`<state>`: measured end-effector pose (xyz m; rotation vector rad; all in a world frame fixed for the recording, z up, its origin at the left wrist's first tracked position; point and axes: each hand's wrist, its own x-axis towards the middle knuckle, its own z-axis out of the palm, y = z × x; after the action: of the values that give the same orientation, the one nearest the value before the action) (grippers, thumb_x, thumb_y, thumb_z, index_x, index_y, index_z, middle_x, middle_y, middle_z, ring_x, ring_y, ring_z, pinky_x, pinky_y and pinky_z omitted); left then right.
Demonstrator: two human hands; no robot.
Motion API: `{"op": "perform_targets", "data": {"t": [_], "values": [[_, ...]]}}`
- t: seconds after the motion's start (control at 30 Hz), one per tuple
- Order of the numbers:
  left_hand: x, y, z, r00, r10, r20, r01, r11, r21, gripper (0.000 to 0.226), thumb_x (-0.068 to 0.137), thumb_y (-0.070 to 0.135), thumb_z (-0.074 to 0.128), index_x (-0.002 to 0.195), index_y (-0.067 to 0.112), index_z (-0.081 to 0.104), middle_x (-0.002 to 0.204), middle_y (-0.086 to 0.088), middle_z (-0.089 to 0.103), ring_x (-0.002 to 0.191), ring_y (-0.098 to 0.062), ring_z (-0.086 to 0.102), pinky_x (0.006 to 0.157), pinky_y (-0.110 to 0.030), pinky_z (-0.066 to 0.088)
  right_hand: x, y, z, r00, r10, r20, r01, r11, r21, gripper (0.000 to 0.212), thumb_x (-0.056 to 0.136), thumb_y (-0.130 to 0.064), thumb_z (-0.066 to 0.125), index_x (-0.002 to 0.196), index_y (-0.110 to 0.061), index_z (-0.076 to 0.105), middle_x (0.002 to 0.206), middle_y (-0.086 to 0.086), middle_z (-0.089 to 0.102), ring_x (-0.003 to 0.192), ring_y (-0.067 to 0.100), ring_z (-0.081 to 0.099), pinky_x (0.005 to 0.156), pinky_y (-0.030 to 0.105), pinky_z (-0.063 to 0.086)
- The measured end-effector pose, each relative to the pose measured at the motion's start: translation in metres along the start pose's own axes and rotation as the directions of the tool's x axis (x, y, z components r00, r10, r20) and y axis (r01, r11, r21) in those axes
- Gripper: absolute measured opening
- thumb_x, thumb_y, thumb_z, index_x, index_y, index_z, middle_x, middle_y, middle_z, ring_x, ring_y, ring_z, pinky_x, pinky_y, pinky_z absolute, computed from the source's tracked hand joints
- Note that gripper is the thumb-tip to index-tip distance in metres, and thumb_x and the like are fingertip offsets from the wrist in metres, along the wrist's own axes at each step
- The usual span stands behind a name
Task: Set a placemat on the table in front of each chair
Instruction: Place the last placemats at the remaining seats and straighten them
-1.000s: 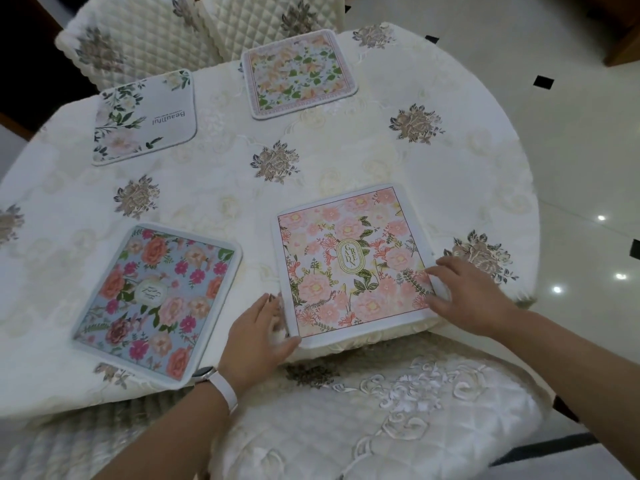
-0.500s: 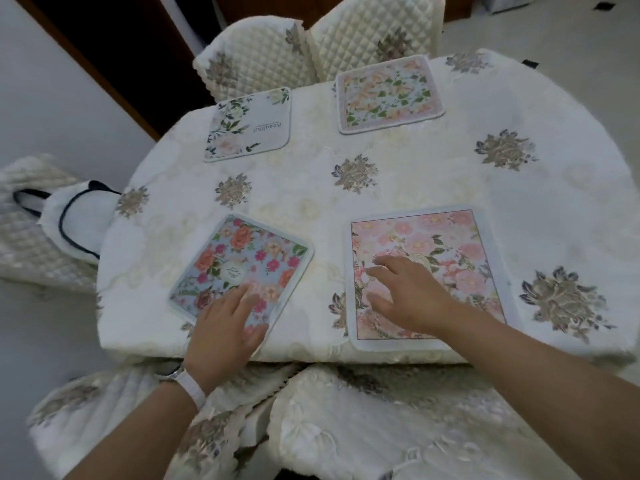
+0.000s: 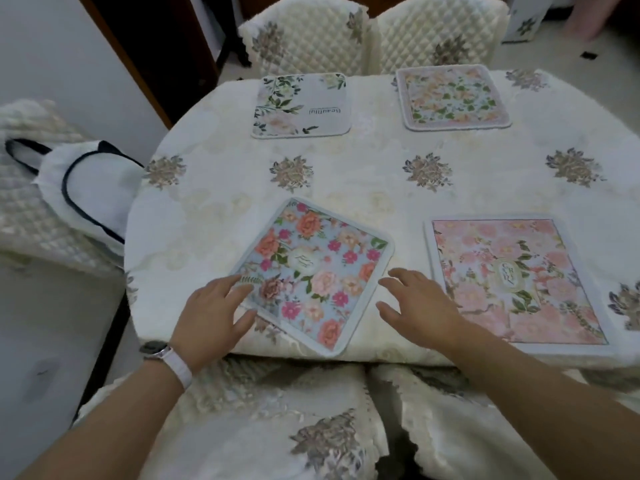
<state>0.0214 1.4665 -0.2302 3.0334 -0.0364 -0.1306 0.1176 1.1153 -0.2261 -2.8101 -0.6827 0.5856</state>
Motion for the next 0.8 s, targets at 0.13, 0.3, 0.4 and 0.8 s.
{"op": "perform_targets", "data": {"t": [0.13,0.3,0.4,0.8], "values": [[0.003,-0.042,0.010,1.000,0.030,0.002,-0.029,0.994,-0.104,0.054,0.083,0.051,0.045,0.118,0.017,0.067,0.125,-0.015,0.064,0.107,-0.034,0.062,0.080,-0.045,0.053,0.011,-0.057,0.014,0.995,0.097,0.033,-0.097,0.995,-0.014,0.056,0.096,-0.052,0.042,0.145,-0.025,0.042,0.155,0.002,0.036,0.139,0.023,0.035,0.111,0.042,0.035],[0.007,-0.076,0.021,0.993,0.121,0.019,-0.117,0.986,-0.120,0.056,0.083,0.049,0.044,0.120,0.015,0.067,0.123,-0.016,0.065,0.102,-0.036,0.064,0.074,-0.046,0.055,0.014,-0.101,0.023,0.982,0.189,-0.003,-0.189,0.982,-0.006,0.056,0.097,-0.049,0.045,0.145,-0.022,0.042,0.152,0.003,0.040,0.135,0.023,0.039,0.110,0.039,0.035],[0.010,-0.091,0.028,0.988,0.149,0.044,-0.146,0.988,-0.059,0.051,0.081,0.044,0.046,0.118,0.015,0.067,0.120,-0.014,0.066,0.101,-0.035,0.064,0.077,-0.045,0.052,0.011,-0.112,0.031,0.968,0.250,-0.007,-0.249,0.968,0.022,0.054,0.097,-0.048,0.046,0.143,-0.022,0.045,0.148,0.002,0.043,0.132,0.023,0.042,0.107,0.039,0.037],[0.040,-0.089,0.056,0.979,-0.114,0.169,0.173,0.906,-0.387,0.033,0.087,0.029,0.057,0.118,0.016,0.057,0.116,-0.010,0.059,0.105,-0.033,0.053,0.081,-0.041,0.048,0.018,-0.112,0.063,0.748,0.640,0.177,-0.617,0.573,0.539,0.052,0.090,-0.037,0.058,0.136,-0.015,0.049,0.141,0.013,0.045,0.121,0.029,0.051,0.103,0.046,0.046]]}}
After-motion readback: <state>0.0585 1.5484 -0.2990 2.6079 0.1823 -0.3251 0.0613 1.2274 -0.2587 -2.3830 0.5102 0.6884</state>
